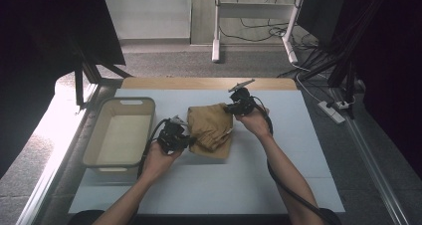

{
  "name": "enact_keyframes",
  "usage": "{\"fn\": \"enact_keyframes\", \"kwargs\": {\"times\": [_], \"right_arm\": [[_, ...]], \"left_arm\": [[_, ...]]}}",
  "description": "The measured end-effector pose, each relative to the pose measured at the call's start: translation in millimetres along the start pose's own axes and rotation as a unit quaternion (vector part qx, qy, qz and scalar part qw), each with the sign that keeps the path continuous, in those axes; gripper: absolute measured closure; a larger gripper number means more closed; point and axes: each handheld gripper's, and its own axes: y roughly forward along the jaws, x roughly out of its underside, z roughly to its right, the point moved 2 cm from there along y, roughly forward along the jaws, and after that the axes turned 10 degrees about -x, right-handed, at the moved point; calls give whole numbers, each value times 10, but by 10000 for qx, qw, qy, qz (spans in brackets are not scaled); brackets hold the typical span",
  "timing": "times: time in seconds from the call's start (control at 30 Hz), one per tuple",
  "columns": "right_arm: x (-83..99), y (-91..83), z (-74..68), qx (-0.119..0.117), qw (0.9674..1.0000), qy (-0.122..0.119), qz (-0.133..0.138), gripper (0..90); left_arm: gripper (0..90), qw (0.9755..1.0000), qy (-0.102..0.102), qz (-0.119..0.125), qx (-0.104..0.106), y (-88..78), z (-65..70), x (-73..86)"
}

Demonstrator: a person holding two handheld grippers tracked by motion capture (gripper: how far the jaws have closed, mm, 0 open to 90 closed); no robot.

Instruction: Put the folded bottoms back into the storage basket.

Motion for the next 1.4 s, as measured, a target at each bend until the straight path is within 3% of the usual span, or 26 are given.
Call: {"fn": "enact_keyframes", "kwargs": {"times": [0.3,0.7,1.03,1.4], "right_arm": [[-51,-113,-28,-20,9999,-39,133,827],[-130,-279,-118,-108,9993,-132,335,828],[-246,-379,-248,-222,9980,-226,549,829],[-395,-360,-412,-330,9962,-382,705,832]], "left_arm": [[842,9999,44,91,1,-73,22,-32],[843,9996,124,257,-6,-291,26,-105],[843,9994,63,352,-31,-492,-69,-106],[846,9992,134,355,-101,-687,-182,-72]]}}
